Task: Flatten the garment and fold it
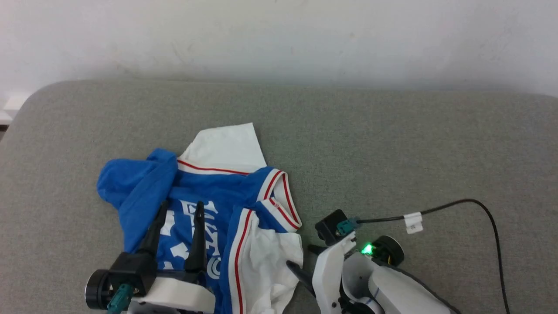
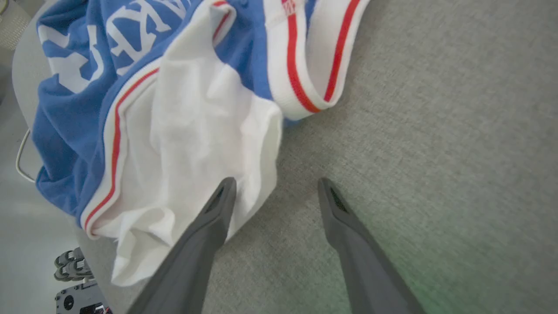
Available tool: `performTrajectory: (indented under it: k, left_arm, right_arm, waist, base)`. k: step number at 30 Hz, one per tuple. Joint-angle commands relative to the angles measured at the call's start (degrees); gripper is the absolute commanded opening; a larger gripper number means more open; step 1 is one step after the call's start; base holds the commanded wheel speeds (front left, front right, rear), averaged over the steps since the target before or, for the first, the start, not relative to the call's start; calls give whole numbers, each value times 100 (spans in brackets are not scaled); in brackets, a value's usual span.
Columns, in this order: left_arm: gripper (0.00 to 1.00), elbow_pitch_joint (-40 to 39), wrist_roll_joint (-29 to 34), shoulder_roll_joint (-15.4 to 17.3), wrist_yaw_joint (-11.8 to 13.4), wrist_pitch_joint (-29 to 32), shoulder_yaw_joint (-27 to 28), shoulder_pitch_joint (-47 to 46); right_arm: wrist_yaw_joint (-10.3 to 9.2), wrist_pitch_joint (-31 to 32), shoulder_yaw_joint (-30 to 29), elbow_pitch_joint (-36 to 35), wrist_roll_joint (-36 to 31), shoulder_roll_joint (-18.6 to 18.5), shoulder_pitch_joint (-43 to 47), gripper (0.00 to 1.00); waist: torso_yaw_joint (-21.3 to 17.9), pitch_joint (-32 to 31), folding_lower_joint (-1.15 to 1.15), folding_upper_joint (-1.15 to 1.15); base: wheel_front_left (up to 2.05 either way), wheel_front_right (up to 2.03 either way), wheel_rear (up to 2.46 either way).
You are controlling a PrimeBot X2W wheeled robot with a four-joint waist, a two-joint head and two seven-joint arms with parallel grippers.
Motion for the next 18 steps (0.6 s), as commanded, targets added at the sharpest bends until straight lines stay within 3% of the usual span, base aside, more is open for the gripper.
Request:
performTrajectory:
  k: [1,3,5,6,7,11,14,18]
  left_arm:
    - [100,38,90,-56,-58,-27,37,-126]
    - [100,65,124,-108,-104,-27,57,-180]
    - [100,100,166,-157,-143,-27,82,-215]
    - [100,114,186,-180,-162,-27,96,-228]
    - [100,123,208,-202,-180,-27,112,-238]
    - [100,158,283,-270,-236,-27,205,-240]
    - [100,172,323,-313,-261,-27,295,-198]
    - [100,171,369,-359,-291,-27,406,-94]
  right_arm:
    - [-4,118,203,194,107,13,-186,100]
    - [-4,361,428,459,198,13,-319,100]
    - [-4,793,743,692,296,13,-407,57]
    - [-4,963,869,750,384,13,-429,32]
    - [-4,1147,992,797,488,13,-437,0]
    - [-4,1457,1210,872,815,13,-517,0]
    - [-4,1083,1049,834,821,-7,-671,0]
    - [-4,383,470,505,743,-384,-833,0]
  waist:
    - [96,206,-1,0]
    - [125,288,-1,0]
    - [144,336,-1,0]
    - [150,353,-1,0]
    - [151,366,-1,0]
    - [118,343,-1,0]
    - [47,261,-1,0]
    - [-88,119,-1,0]
  base:
    - [0,0,0]
    - [0,0,0]
    - [0,0,0]
    - [0,0,0]
    - [0,0,0]
    - [0,0,0]
    - [0,0,0]
    - [0,0,0]
